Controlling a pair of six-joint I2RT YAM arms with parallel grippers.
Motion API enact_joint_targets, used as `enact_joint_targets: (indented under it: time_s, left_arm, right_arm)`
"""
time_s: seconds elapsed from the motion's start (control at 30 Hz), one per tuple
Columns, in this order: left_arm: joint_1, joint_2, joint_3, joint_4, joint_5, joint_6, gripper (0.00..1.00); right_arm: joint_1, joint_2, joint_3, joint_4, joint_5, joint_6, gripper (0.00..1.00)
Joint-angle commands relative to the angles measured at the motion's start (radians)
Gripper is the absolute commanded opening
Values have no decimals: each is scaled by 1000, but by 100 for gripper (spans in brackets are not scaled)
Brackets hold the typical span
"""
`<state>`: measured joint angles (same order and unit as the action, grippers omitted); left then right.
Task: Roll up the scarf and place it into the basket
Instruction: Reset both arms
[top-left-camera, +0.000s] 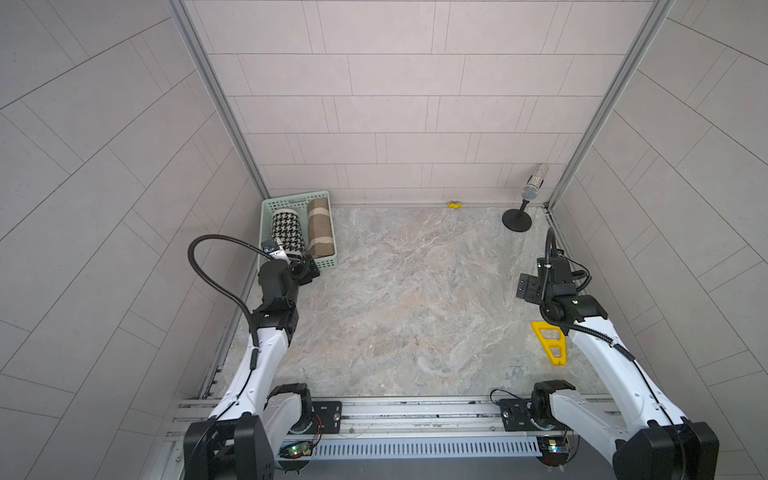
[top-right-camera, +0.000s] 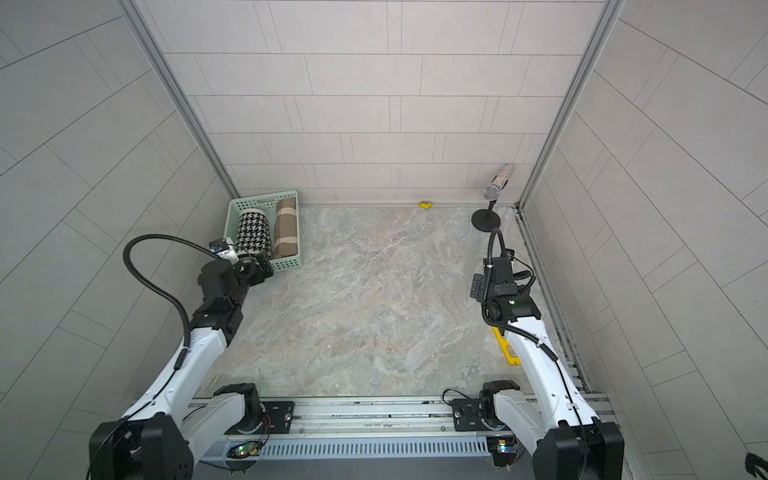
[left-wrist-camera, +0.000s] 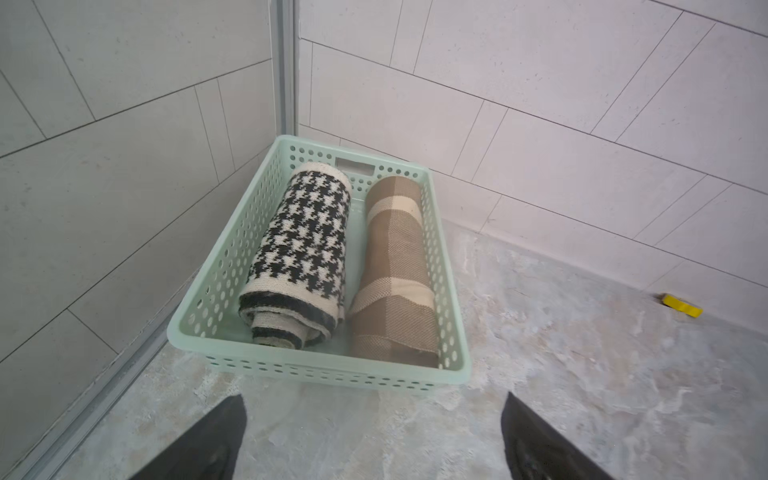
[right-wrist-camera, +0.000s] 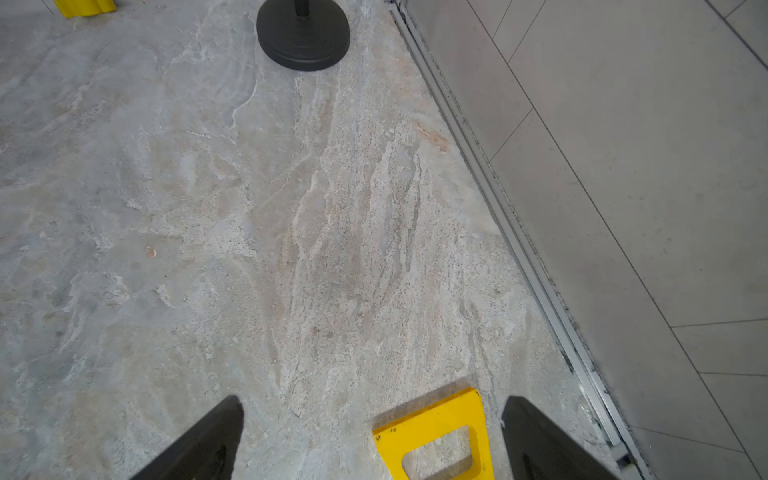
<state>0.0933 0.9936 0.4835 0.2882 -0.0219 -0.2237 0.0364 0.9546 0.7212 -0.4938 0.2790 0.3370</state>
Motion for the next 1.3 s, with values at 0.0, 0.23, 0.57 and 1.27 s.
enact_joint_targets:
  time_s: [0.0, 0.23, 0.57, 1.27]
  left_arm:
    - [0, 38, -88, 353, -26, 83, 100]
    - [-7, 228, -215, 608, -18, 130, 100]
    - [-66, 410, -241, 722, 15, 192, 100]
    - [-85, 592, -85, 632, -7, 207, 100]
  right_arm:
    - [-2, -27, -71, 209, 25, -35, 100]
    - [-1, -49, -285, 585, 43, -126, 100]
    - [-1, -10, -424, 903, 31, -202, 100]
    - [-24, 648, -509, 1788, -154, -277, 100]
